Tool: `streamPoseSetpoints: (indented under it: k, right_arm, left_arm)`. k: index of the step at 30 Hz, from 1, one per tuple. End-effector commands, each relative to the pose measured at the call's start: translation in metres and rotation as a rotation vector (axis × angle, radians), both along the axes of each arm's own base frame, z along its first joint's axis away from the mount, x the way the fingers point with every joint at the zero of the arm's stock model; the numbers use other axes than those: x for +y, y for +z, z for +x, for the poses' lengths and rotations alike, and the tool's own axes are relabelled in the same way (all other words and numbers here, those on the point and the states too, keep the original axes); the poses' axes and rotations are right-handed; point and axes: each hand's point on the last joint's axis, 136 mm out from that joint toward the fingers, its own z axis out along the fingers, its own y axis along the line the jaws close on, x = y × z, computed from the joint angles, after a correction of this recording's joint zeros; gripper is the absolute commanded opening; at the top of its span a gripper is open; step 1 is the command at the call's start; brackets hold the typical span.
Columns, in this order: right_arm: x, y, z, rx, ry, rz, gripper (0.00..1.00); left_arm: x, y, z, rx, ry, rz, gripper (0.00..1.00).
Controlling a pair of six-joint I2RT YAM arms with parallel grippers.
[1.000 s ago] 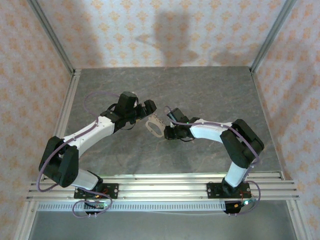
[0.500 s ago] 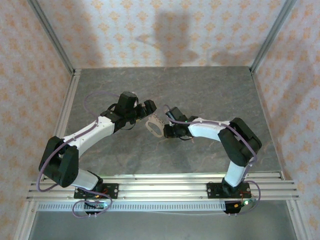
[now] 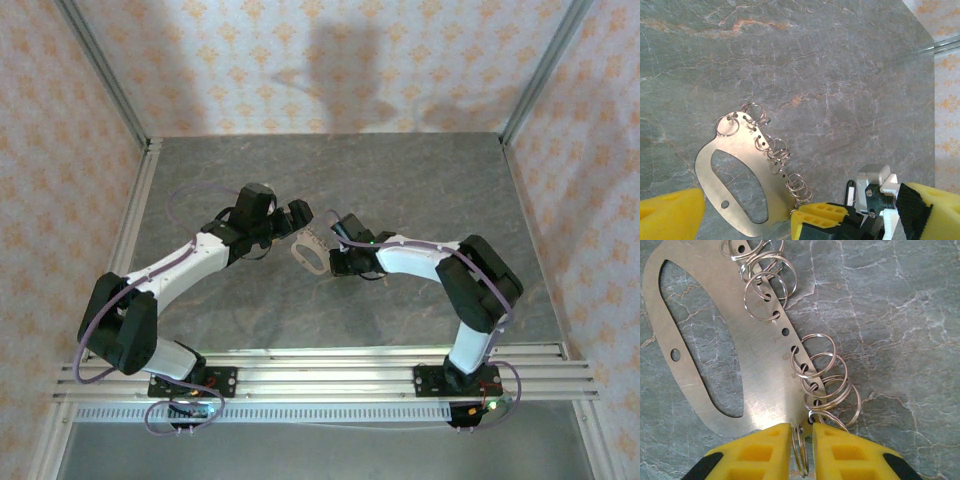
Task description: Put the keys on the keyring
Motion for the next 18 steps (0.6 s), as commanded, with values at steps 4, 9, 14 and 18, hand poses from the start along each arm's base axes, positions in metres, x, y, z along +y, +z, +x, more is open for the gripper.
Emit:
streamPoseSetpoints:
  k: [4, 9, 14, 18]
  right_arm:
    - [-0.0037, 0.0042, -0.0044, -0.008, 0.008, -0.011, 0.18]
    - [-0.0054, 0.0046, -0.0078, -0.006, 0.007, -0.005, 0.19]
    - [-0.0065, 0.003, -0.0107, 0.0, 0.006, 0.001, 0.2]
    - [-0.0068, 0.0024, -0.0119, 0.002, 0.004, 0.005, 0.2]
  left_arm:
    - [0.0005, 0.0032, 0.0034, -0.018, -0.002, -0.005, 1.0]
    - [-0.0003, 0.0045, 0.0038, -0.021, -0.004, -0.008, 1.0]
    - [-0.0001, 0.0048, 0.0031, -0.02, -0.003, -0.009, 1.0]
    - [0.0005, 0.0039, 0.0026, -0.019, -0.001, -0.008, 1.0]
